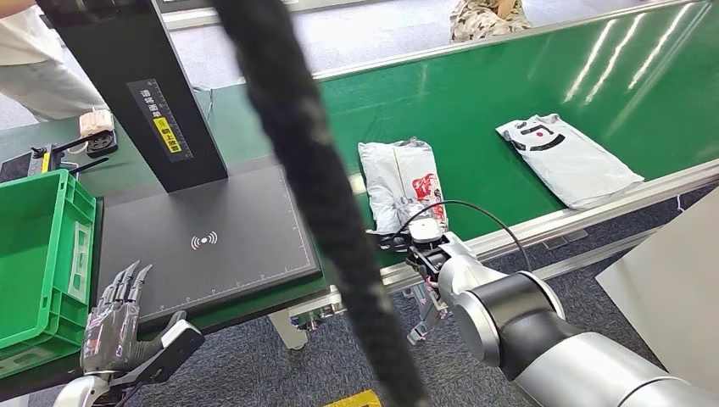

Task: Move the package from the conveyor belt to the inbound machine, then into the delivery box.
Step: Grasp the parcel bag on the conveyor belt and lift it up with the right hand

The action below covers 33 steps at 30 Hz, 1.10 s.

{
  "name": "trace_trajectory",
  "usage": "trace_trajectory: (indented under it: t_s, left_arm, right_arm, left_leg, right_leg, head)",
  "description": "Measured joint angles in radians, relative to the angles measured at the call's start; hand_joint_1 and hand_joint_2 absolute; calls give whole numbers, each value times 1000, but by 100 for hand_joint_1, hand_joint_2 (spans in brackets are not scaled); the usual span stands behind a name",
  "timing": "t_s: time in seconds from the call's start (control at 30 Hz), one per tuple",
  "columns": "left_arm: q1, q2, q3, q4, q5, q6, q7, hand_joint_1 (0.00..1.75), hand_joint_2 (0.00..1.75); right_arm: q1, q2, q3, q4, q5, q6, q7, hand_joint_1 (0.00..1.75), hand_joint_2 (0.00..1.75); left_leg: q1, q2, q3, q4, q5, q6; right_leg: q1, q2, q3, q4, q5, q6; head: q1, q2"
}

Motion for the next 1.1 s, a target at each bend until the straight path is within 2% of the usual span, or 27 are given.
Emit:
trace_trajectory:
  t_s: [0.13,1.1]
  left_arm:
    - [1,0,-1,-1,0,0,2,0,0]
    - [7,-7,-15,-18,-17,-29,4,0,0]
  right_arm:
    - [0,3,3,0,-3,1,0,0,175]
    - [11,10,-26,1,-27,-65,-51,0,175]
  left_leg:
    - [0,0,0,0,0,0]
    - [0,0,1,0,0,0]
  right_leg:
    - [0,0,0,0,0,0]
    - [0,0,1,0,0,0]
  head:
    - [0,0]
    - [0,0]
